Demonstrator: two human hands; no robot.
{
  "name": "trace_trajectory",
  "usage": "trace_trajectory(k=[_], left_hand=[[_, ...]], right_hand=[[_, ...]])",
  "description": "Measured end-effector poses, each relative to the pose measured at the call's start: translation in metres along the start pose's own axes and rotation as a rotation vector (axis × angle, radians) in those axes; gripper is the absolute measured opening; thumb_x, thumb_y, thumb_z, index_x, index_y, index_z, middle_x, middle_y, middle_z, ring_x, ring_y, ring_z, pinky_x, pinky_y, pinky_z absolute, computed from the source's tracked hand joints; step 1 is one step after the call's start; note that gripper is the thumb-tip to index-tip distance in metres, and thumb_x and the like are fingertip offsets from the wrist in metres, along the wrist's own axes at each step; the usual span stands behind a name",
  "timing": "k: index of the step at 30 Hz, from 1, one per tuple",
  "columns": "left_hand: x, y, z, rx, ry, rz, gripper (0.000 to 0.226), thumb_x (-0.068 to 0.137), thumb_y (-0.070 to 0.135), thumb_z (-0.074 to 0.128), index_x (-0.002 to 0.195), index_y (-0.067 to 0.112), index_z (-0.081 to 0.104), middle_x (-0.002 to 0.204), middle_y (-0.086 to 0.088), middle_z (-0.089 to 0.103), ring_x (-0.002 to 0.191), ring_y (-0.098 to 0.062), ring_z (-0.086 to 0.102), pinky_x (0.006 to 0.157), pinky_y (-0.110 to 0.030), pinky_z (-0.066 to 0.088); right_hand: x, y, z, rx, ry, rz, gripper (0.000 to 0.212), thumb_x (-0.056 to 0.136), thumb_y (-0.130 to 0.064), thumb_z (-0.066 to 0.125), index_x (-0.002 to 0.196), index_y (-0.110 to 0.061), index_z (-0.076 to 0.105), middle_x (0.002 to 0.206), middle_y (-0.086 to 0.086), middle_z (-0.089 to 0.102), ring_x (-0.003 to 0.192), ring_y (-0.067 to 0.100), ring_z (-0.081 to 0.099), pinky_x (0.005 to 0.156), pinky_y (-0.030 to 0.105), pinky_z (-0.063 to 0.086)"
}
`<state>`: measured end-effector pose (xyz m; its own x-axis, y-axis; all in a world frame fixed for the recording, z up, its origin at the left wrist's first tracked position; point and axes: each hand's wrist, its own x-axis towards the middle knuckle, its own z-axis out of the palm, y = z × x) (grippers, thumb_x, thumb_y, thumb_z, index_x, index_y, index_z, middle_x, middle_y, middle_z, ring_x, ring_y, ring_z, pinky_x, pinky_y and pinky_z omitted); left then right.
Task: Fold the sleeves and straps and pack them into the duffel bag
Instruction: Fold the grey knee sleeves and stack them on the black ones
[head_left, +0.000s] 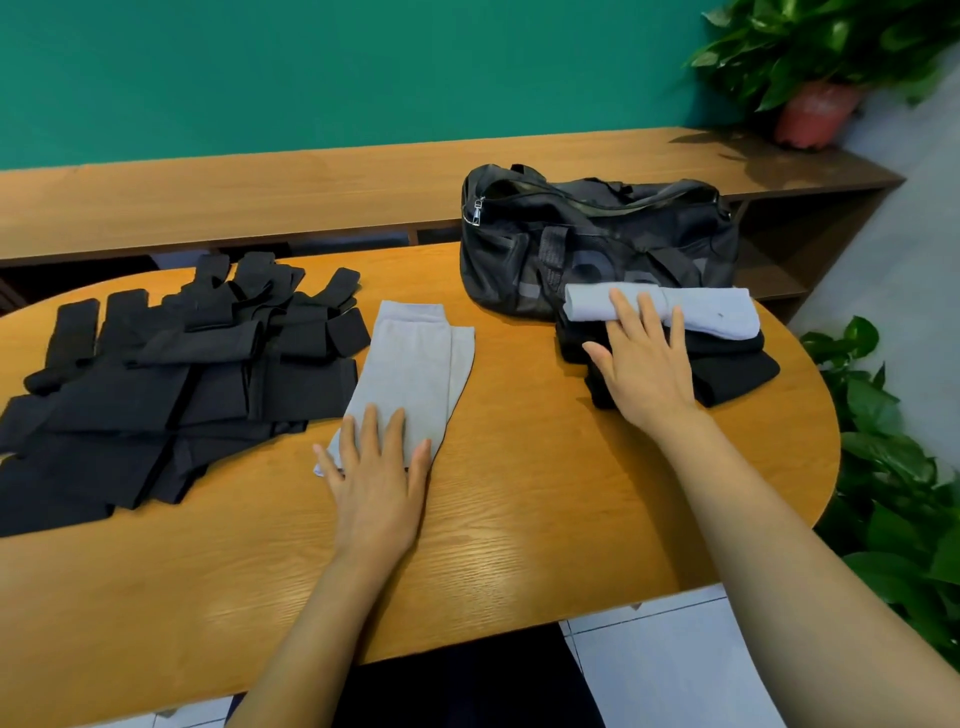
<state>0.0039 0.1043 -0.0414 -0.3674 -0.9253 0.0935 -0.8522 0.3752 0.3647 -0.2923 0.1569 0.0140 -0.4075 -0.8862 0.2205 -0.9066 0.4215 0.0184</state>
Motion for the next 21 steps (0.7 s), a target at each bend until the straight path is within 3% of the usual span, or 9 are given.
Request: trace_trajectory(k=[5,9,16,19,21], left_hand=[[0.000,0.000,-0.001,-0.003,-0.010,0.000,0.082,0.087,0.062,-0.002,0.154,0.023,0.023,0.163,-0.004,0.010,0.151,-0.025,-0.007,0.118,-0.057,-0.010],[0.000,0.000,-0.001,-0.014,-0.002,-0.001,0.081,0.088,0.062,0.000,0.154,0.023,0.025,0.163,-0.004,0.011,0.151,-0.025,-0.006,0.118,-0.056,-0.010],[-0.002,-0.002,0.001,-0.035,0.027,0.002,0.070,0.094,0.056,0.011,0.152,0.021,0.030,0.162,-0.006,0.016,0.151,-0.025,-0.002,0.118,-0.055,-0.009],[-0.003,-0.002,0.000,-0.051,0.028,0.002,0.072,0.093,0.057,0.010,0.152,0.021,0.032,0.162,-0.006,0.017,0.151,-0.025,-0.001,0.118,-0.055,-0.010],[-0.003,-0.001,-0.001,-0.052,0.025,0.005,0.077,0.090,0.059,0.004,0.152,0.021,0.031,0.162,-0.005,0.017,0.151,-0.025,-0.002,0.118,-0.054,-0.010]], right_hand=[[-0.008,0.006,0.014,0.200,-0.028,-0.003,0.044,0.102,-0.049,0.030,0.123,-0.018,0.054,0.163,0.005,0.019,0.151,0.027,0.006,0.121,0.050,-0.002],[-0.009,0.001,0.010,0.245,0.017,-0.009,0.033,0.101,-0.047,0.032,0.104,-0.021,0.051,0.162,0.008,0.021,0.151,0.029,0.005,0.121,0.049,-0.004],[-0.011,0.001,0.008,0.157,0.022,-0.026,0.042,0.101,-0.049,0.028,0.109,-0.022,0.059,0.162,0.005,0.022,0.150,0.028,0.009,0.121,0.051,-0.001],[-0.010,0.002,0.008,0.218,0.016,0.020,0.039,0.101,-0.048,0.037,0.119,-0.018,0.055,0.155,0.007,0.035,0.145,0.023,0.024,0.122,0.049,0.006],[-0.007,0.001,0.007,0.266,0.029,0.033,0.049,0.099,-0.048,0.041,0.133,-0.012,0.045,0.145,0.008,0.044,0.137,0.024,0.036,0.121,0.049,0.012]])
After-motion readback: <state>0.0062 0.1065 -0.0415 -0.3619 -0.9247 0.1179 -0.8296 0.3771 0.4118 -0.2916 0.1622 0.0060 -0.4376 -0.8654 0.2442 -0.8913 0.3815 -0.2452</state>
